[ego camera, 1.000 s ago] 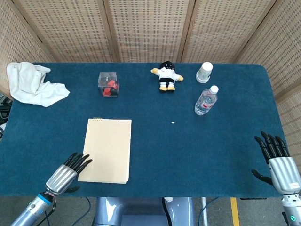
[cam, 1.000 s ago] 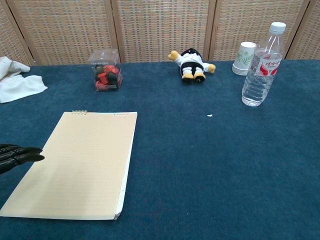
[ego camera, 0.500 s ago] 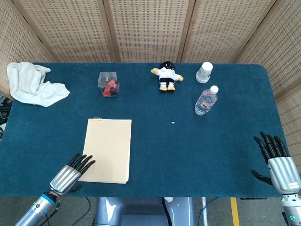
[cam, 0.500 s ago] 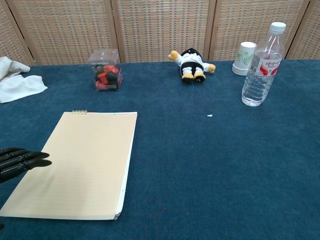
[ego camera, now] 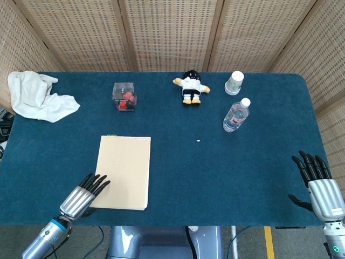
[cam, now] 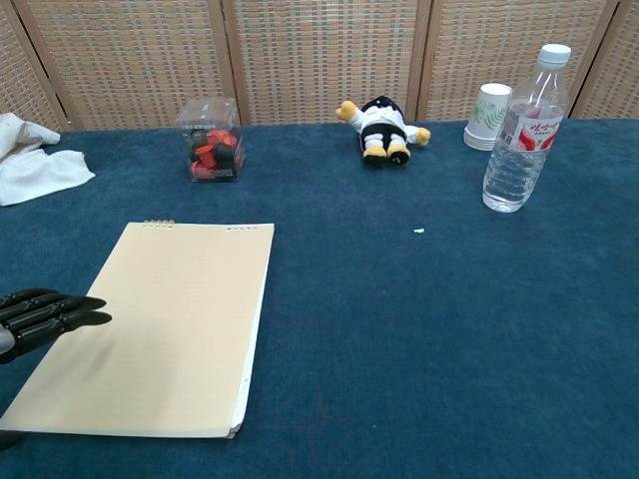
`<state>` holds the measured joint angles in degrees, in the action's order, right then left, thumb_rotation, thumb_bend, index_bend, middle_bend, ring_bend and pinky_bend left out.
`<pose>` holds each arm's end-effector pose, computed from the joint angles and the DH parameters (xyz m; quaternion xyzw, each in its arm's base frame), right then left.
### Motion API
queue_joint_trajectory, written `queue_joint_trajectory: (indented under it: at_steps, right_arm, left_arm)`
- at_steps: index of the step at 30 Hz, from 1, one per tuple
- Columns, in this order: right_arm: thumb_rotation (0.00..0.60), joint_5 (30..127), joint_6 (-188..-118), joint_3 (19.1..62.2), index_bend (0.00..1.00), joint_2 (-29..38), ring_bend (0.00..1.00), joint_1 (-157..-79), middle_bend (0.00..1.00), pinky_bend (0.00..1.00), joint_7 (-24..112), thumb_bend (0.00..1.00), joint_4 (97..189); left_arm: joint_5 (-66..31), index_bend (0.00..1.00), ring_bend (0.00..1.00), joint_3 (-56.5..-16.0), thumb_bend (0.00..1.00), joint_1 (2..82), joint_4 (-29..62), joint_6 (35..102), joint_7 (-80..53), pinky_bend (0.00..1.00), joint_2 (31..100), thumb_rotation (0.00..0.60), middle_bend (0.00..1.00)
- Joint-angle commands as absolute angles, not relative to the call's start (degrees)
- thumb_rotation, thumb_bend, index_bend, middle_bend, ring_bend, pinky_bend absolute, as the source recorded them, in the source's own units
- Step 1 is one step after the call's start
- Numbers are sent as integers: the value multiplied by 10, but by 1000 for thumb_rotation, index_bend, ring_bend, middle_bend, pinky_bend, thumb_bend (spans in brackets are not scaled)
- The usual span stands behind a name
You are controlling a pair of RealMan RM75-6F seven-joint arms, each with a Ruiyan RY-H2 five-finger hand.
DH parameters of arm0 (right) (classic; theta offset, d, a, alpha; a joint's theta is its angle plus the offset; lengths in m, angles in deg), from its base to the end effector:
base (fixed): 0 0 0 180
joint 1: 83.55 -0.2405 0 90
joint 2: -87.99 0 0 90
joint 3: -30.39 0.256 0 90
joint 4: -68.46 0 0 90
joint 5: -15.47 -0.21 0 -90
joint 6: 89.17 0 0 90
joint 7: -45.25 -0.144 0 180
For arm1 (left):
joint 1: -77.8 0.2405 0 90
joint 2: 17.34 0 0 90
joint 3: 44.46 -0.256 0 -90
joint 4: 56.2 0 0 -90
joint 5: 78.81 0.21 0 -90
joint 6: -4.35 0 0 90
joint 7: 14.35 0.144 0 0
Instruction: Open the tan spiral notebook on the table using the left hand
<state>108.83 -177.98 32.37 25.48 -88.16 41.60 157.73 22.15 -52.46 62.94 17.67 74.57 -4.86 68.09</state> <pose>-0.3049 -0.1761 0.1715 0.6249 -0.3424 0.4187 0.5630 -0.2883 0.1760 -0.0062 -0.8109 -0.3075 -0.3074 0.3916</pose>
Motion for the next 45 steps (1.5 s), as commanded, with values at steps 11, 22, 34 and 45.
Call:
queue_joint_trajectory:
  at_steps: [11, 22, 34, 45]
  right_arm:
    - [600, 1088, -1780, 324, 0, 255, 0, -882, 0, 0, 414, 0, 1576]
    - [600, 1089, -1779, 323, 0, 254, 0, -882, 0, 0, 415, 0, 1576]
    - [600, 1085, -1780, 325, 0, 257, 0, -882, 0, 0, 408, 0, 1575]
    - [600, 1087, -1780, 324, 0, 257, 0, -882, 0, 0, 406, 0, 1576]
  left_arm:
    - [211, 0, 0, -522, 295, 621, 189, 745, -38, 0, 678, 600, 0]
    - [197, 0, 0, -524, 297, 617, 182, 736, -33, 0, 684, 600, 0]
    - [180, 0, 0, -517, 403, 614, 180, 734, -32, 0, 695, 600, 0]
    - [170, 0, 0, -496, 414, 599, 205, 740, -30, 0, 689, 600, 0]
